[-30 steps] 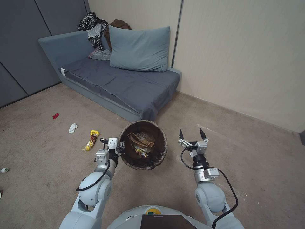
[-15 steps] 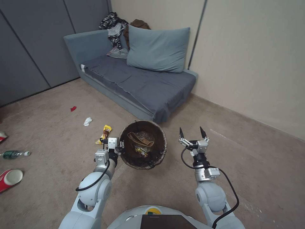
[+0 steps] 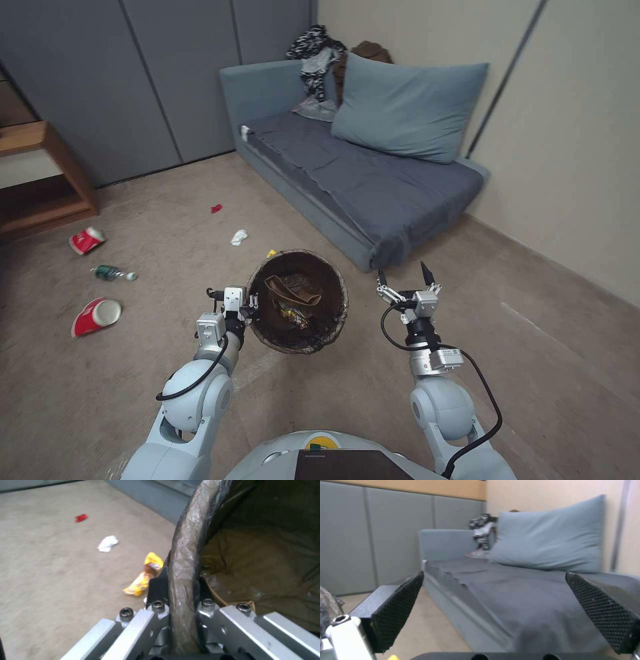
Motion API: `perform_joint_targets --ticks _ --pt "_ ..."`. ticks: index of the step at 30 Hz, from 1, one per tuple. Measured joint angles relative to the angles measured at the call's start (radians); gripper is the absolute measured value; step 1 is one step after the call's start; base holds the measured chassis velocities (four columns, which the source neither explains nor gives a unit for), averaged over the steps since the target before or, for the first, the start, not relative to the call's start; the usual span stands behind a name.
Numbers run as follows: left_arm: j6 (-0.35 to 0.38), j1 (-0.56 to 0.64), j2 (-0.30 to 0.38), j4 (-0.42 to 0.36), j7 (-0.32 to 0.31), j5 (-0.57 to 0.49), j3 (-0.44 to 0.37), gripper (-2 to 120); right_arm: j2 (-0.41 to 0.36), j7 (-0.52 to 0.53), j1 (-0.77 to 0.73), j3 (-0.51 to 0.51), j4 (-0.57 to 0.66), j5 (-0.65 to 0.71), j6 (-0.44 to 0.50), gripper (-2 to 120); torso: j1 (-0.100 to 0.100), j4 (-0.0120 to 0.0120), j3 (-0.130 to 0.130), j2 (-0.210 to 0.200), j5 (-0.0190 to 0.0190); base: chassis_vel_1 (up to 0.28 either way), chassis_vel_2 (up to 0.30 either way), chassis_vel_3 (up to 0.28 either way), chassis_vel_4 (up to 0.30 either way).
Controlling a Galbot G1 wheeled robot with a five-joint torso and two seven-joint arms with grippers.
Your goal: Pick up the trash bin, then pick up the garbage from the floor and place it into the trash bin.
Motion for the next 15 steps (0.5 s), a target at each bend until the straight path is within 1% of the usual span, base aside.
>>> perform_joint_targets --ticks 6,15 --pt "0.000 0.000 0.000 0.000 0.000 0.000 0.000 3 0.000 0.000 0.000 0.000 0.000 0.000 0.000 100 0.000 0.0000 0.000 0.000 0.0000 0.118 0.122 0.146 0.150" --pt "-0.011 0.000 -0.002 0.002 0.003 0.000 -0.006 3 0.003 -0.002 0.014 0.001 -0.002 0.010 0.008 100 0.000 0.0000 0.000 0.000 0.0000 0.127 0.125 0.121 0.117"
